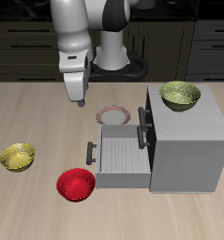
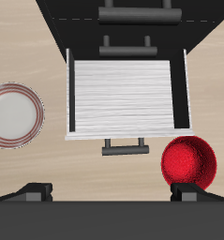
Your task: Close the bottom drawer of the white cabinet and place the red bowl on the plate
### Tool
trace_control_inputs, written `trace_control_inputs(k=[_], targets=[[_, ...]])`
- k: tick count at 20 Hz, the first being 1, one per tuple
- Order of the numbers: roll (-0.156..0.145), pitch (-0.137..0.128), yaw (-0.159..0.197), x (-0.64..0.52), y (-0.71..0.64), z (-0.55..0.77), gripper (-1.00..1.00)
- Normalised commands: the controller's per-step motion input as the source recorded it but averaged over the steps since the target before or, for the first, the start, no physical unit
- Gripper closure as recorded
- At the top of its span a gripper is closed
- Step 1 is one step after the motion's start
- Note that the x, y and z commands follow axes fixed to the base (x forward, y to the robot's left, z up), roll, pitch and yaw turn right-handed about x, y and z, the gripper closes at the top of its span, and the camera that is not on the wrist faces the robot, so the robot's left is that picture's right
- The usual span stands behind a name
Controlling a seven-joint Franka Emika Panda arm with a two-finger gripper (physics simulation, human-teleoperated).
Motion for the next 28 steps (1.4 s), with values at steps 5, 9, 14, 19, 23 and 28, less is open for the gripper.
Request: trace_control_inputs(k=[5,9,14,19,23,28], targets=[[0.002,0.03,-0.002,-0.03,-0.06,-0.18,-1.0],[-0.008,0.002,-0.03,0.04,-0.06,-0.14,-1.0],[-0.006,0.003,-0.023,0.06,-0.07,-0.16,-1.0],[0.001,0.014,-0.005,0.04,-0.02,-0.17,-1.0],[0.002,-0.002,-0.011,0.04,0.01,-0.11,-1.0],[0.008,0.012,-0.007,0.06,0.01,-0.22,-1.0]])
